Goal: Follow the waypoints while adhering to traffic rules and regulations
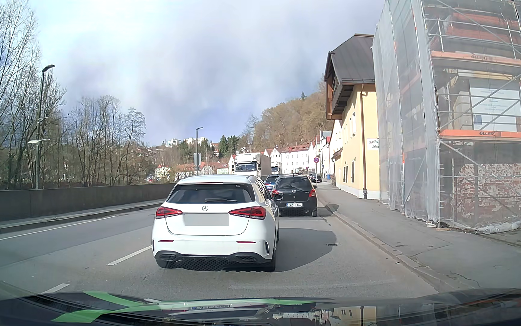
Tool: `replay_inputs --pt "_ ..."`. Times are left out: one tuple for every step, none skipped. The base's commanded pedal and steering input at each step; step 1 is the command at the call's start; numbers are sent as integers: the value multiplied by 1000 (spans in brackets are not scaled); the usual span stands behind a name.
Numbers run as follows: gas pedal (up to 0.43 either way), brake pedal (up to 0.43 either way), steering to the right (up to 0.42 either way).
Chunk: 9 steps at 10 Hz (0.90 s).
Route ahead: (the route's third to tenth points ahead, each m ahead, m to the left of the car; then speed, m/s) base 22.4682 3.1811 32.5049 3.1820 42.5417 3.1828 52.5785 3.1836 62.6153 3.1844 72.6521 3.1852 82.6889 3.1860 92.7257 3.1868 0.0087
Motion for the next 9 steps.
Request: replay_inputs --pt "0 384 -17" --pt "0 329 -17" --pt "0 293 -17" --pt "0 232 -17" --pt "0 146 -17" --pt "0 67 -17" --pt "0 30 -17" --pt "0 0 -17" --pt "0 0 -17"
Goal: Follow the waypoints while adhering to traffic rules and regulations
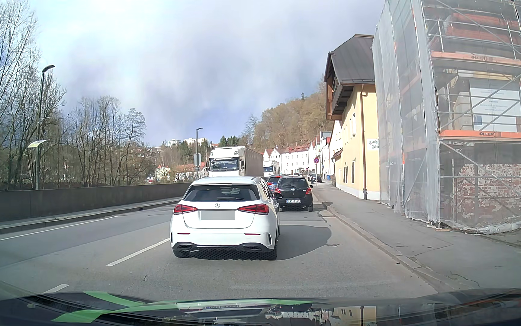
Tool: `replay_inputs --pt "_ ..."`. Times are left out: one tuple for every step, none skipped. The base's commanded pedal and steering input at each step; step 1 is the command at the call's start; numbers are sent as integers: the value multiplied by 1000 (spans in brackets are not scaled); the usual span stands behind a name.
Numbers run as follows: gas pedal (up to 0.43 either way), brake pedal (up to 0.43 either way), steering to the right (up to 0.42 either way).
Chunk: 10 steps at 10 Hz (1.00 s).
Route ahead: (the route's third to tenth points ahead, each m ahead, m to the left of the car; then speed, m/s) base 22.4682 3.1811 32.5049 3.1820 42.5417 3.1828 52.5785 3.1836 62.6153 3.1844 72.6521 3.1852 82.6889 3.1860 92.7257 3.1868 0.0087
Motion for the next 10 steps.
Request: replay_inputs --pt "0 0 -17" --pt "0 0 -18" --pt "0 0 -17" --pt "0 0 -17" --pt "0 0 -17" --pt "0 0 -18" --pt "0 0 -17" --pt "0 0 -17" --pt "0 0 -18" --pt "0 0 -17"
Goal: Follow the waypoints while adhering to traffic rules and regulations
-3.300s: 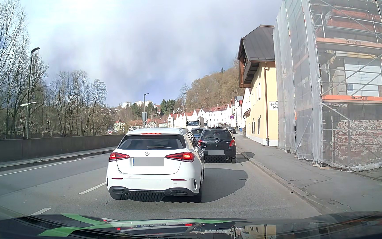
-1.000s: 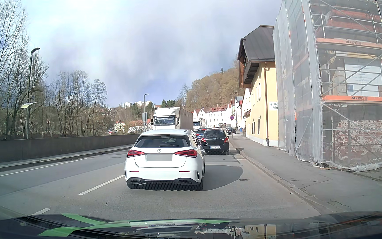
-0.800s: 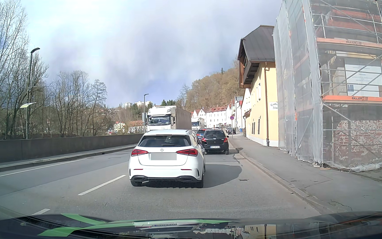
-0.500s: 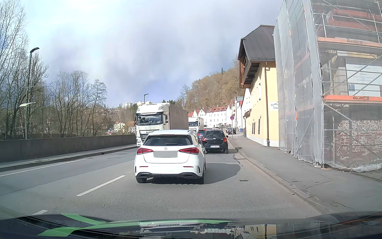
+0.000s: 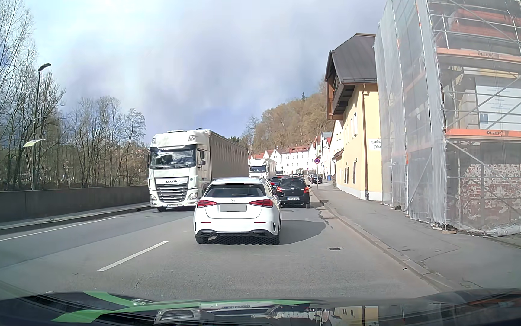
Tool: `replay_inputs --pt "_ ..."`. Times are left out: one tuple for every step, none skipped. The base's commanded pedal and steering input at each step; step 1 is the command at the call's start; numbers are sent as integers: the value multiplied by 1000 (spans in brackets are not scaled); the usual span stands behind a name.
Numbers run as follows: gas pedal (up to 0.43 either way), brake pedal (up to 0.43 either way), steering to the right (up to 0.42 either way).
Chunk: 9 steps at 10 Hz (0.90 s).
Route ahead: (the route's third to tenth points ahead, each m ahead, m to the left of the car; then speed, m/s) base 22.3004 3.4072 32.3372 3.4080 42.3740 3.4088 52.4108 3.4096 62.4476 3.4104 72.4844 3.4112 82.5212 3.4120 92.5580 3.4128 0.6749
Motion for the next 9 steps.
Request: replay_inputs --pt "0 0 -17" --pt "0 0 -17" --pt "0 0 -17" --pt "0 0 -17" --pt "0 0 -17" --pt "0 0 -17" --pt "0 0 -17" --pt "0 0 -17" --pt "0 0 -17"
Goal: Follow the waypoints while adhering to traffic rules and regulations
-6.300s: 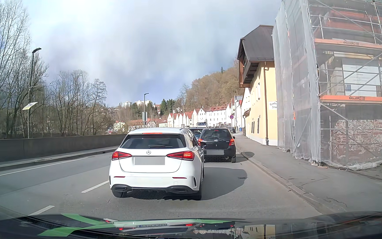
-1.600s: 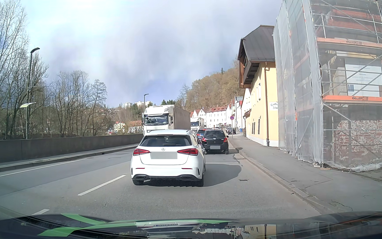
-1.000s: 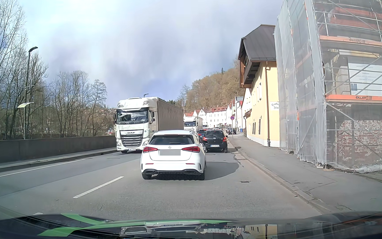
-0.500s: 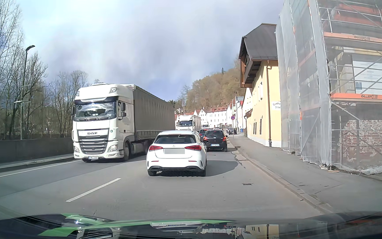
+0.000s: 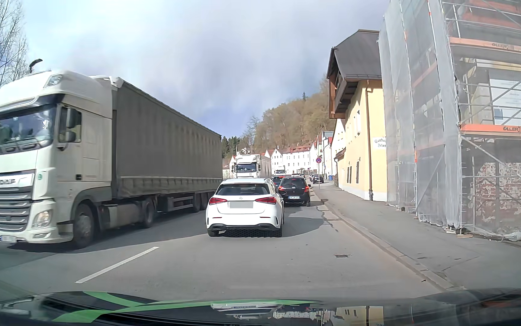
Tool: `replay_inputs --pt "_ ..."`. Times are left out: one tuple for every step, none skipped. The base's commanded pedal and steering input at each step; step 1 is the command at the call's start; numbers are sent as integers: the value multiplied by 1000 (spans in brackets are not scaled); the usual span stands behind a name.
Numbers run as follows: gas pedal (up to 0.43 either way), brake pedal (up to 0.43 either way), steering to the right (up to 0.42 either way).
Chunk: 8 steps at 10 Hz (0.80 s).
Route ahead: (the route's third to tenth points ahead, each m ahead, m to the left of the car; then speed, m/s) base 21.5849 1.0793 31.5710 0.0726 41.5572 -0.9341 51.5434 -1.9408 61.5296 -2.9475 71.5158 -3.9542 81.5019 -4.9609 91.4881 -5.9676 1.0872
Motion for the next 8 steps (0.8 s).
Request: replay_inputs --pt "0 0 -17" --pt "0 0 -17" --pt "0 0 -17" --pt "0 0 -17" --pt "0 0 -17" --pt "0 0 -16" --pt "0 0 -14" --pt "0 0 -13"
